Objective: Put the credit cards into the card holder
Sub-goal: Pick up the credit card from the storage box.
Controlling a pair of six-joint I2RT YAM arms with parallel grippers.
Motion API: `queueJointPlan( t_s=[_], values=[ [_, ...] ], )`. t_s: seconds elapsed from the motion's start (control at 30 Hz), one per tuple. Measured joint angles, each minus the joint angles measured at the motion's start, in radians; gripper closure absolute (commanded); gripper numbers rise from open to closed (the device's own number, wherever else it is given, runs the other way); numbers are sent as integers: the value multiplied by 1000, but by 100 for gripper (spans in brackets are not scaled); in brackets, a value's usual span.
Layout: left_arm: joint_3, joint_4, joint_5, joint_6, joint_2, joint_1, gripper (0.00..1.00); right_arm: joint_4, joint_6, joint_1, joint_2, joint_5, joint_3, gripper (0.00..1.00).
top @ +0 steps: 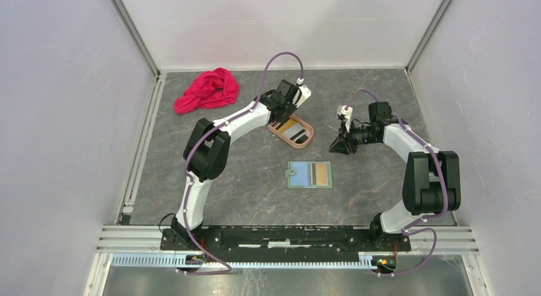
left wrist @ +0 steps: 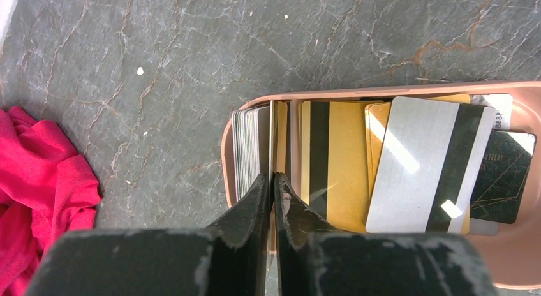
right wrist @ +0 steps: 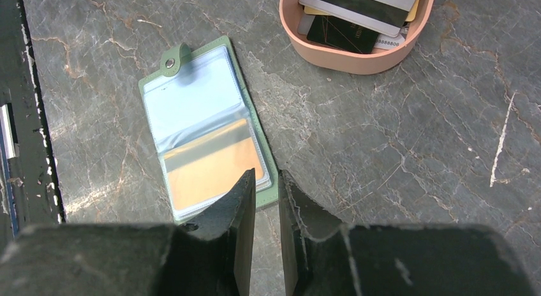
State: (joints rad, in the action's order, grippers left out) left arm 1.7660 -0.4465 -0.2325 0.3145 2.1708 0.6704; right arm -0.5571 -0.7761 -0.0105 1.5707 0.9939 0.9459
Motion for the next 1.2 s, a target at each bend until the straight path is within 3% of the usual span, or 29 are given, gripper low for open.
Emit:
queueJointPlan(
  t_s=[0.23,0.77,1.2],
  values=[
    [-4,1,26,0,-1,-4,98,-2,-4,0,0,0,0,75],
    [-68,34,84,0,-56,-8,98,-6,-11,0,0,0,0,75],
    [-177,170,202,-44,-219,-8,98,-17,-18,0,0,7,2,75]
  ],
)
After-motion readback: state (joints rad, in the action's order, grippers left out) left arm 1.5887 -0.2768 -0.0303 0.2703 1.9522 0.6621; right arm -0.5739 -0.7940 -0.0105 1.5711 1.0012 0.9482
